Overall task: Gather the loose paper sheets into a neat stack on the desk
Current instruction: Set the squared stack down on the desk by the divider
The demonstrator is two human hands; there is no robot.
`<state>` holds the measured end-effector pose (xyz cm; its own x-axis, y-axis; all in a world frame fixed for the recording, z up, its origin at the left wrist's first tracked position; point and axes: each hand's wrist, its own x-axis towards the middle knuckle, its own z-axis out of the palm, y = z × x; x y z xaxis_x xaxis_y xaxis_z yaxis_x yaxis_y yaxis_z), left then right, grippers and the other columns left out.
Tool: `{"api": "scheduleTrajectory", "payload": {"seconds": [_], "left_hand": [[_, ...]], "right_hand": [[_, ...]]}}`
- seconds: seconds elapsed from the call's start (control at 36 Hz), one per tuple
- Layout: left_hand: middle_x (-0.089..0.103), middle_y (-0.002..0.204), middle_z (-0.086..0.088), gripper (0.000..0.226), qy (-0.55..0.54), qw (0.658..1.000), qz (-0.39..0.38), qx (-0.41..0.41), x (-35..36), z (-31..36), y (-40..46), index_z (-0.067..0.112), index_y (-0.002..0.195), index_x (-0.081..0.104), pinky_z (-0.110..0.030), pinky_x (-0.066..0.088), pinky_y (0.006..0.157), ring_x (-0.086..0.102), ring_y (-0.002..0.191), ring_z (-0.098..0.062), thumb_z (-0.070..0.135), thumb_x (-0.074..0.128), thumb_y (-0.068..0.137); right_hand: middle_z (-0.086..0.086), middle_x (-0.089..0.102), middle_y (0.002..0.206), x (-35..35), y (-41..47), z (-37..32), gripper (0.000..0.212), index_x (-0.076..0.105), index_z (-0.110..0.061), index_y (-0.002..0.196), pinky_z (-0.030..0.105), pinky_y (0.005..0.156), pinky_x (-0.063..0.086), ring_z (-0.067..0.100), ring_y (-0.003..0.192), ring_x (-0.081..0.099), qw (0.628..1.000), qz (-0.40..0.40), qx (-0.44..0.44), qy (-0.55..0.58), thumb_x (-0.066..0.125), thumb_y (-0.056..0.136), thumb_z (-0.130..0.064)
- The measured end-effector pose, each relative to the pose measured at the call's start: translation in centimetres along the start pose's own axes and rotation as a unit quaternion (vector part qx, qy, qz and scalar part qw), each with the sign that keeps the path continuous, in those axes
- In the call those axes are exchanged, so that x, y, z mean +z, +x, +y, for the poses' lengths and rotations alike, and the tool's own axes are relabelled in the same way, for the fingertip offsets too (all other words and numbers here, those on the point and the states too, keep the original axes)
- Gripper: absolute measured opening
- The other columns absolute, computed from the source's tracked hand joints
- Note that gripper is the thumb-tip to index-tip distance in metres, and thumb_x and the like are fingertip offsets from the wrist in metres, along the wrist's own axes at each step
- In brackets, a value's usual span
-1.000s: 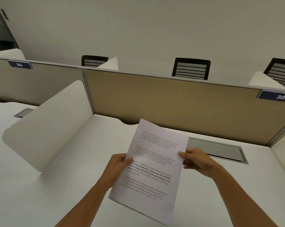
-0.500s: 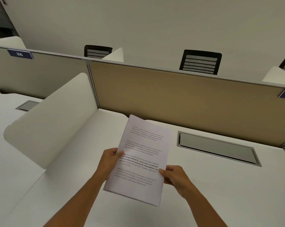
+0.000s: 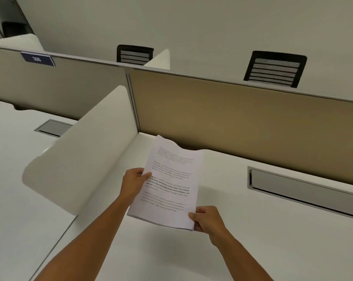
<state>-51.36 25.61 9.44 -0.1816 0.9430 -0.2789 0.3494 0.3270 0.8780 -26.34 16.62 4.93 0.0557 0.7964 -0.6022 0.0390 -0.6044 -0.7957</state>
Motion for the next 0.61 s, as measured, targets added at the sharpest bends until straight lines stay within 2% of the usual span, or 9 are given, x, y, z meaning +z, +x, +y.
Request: {"api": "scheduleTrajectory", "payload": {"seconds": [0.11, 0.22, 0.31, 0.36, 0.47, 0.61], "left_hand": [[0.08, 0.082, -0.003, 0.004, -0.001, 1.0, 0.011, -0.024, -2.1, -1.3, 2.7, 0.017, 0.084, 0.076, -0.039, 0.062, 0.07, 0.077, 0.074, -0.027, 0.017, 0.073, 0.087], [0.079, 0.085, -0.008, 0.01, 0.01, 0.997, 0.0, -0.071, -3.9, -3.0, 5.1, 0.016, 0.078, 0.074, -0.038, 0.058, 0.073, 0.076, 0.081, -0.03, 0.009, 0.074, 0.084], [0.078, 0.09, -0.011, 0.005, 0.027, 0.995, -0.013, -0.099, -4.8, -4.4, 6.6, 0.011, 0.085, 0.075, -0.044, 0.058, 0.082, 0.074, 0.089, -0.033, 0.006, 0.075, 0.082], [0.076, 0.097, -0.015, 0.015, 0.045, 0.992, -0.02, -0.115, -5.3, -5.3, 8.1, 0.003, 0.097, 0.075, -0.05, 0.058, 0.089, 0.072, 0.093, -0.035, 0.005, 0.076, 0.082], [0.076, 0.101, -0.014, 0.022, 0.074, 0.988, -0.032, -0.136, -5.7, -6.6, 10.7, 0.003, 0.103, 0.074, -0.049, 0.059, 0.087, 0.071, 0.094, -0.034, 0.001, 0.075, 0.081], [0.076, 0.099, -0.011, 0.02, 0.109, 0.985, -0.002, -0.136, -5.8, -7.6, 14.1, 0.007, 0.099, 0.076, -0.042, 0.059, 0.085, 0.07, 0.09, -0.03, 0.002, 0.077, 0.079]], "right_hand": [[0.014, 0.079, 0.099, 2.4, 2.5, -1.2, 0.012, 0.075, 0.0, 0.097, 0.032, 0.064, 0.064, 0.024, 0.081, 0.079, 1.0, -0.009, 0.007, 0.021, 0.068, 0.088, 0.004], [0.011, 0.079, 0.1, 4.3, 5.2, -2.4, 0.012, 0.075, -0.004, 0.095, 0.03, 0.062, 0.063, 0.023, 0.081, 0.079, 1.0, -0.008, 0.014, 0.025, 0.069, 0.088, 0.004], [0.011, 0.078, 0.102, 5.2, 7.2, -3.1, 0.013, 0.075, -0.002, 0.099, 0.028, 0.061, 0.063, 0.022, 0.082, 0.078, 1.0, -0.003, 0.021, 0.013, 0.069, 0.088, 0.003], [0.011, 0.078, 0.104, 5.9, 8.6, -3.5, 0.016, 0.074, -0.001, 0.103, 0.028, 0.061, 0.063, 0.022, 0.084, 0.077, 1.0, -0.003, 0.029, 0.006, 0.07, 0.088, 0.002], [0.014, 0.076, 0.11, 7.2, 11.4, -4.1, 0.023, 0.072, 0.003, 0.111, 0.031, 0.065, 0.064, 0.026, 0.089, 0.077, 0.999, -0.008, 0.048, 0.0, 0.07, 0.088, 0.002], [0.016, 0.075, 0.114, 8.9, 14.7, -4.8, 0.027, 0.07, 0.005, 0.115, 0.04, 0.076, 0.065, 0.03, 0.094, 0.076, 0.998, -0.011, 0.067, -0.001, 0.071, 0.088, 0.002]]}}
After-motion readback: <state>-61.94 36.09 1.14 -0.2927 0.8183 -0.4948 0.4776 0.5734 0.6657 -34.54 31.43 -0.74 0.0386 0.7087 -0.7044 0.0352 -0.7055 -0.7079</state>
